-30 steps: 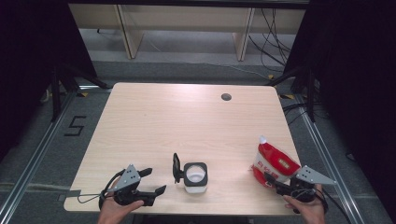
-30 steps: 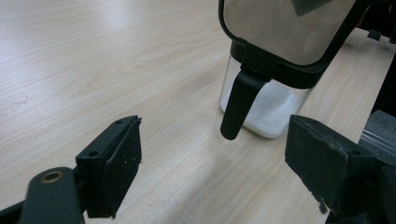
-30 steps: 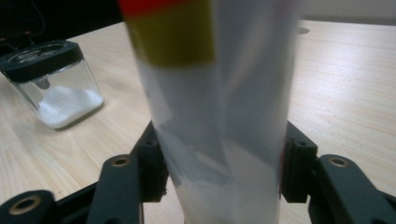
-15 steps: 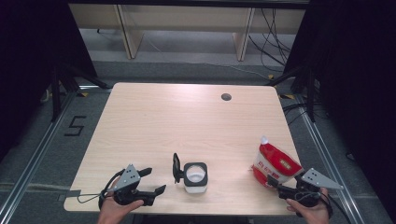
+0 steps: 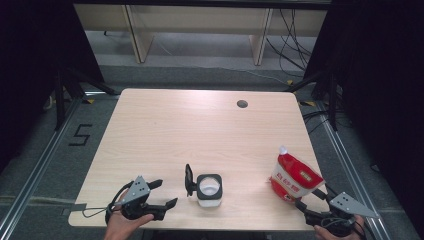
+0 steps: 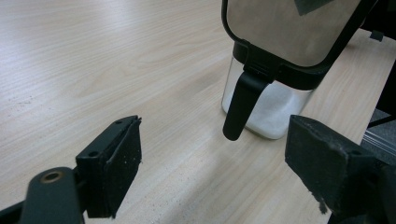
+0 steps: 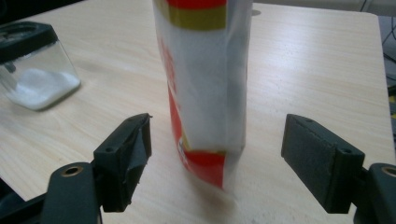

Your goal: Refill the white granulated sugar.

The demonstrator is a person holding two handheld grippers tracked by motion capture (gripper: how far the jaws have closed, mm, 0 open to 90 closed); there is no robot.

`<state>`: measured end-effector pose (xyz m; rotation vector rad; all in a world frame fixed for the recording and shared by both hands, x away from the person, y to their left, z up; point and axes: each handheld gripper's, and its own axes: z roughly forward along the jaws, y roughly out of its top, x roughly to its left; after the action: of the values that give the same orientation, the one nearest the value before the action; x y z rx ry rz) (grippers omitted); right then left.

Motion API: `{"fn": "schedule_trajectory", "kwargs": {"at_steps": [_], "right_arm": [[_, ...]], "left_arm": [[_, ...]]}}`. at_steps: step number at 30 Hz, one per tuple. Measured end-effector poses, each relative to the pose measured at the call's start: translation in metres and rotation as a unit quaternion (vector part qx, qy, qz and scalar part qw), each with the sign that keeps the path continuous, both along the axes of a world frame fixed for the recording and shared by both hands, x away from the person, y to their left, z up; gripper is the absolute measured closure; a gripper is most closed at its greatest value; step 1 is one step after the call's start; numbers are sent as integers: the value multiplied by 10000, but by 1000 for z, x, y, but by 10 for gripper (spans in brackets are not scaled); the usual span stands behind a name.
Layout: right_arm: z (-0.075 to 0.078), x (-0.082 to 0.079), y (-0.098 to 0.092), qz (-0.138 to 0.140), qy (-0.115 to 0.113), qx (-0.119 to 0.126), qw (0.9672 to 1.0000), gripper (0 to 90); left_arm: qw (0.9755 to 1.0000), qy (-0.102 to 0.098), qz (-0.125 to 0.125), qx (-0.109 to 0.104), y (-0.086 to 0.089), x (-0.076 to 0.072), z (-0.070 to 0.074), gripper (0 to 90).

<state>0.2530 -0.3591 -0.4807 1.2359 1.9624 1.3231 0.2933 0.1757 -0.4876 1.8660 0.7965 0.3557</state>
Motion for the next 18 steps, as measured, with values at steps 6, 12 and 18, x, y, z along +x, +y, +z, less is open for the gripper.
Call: {"fn": "schedule_trajectory", "kwargs": {"at_steps": [6,12,18], "right_arm": [[-2,-6,-3,-37,30,-332,9994,241],[-3,-18,1,-160,370,-338,9986,227],[-6,-20,-2,-56,408,-472,9980,221]], "left_arm": [[9999,81,59,60,0,1,1,181],[9999,95,61,34,-1,3,2,183],[9998,165,46,76,-4,3,2,184]]}}
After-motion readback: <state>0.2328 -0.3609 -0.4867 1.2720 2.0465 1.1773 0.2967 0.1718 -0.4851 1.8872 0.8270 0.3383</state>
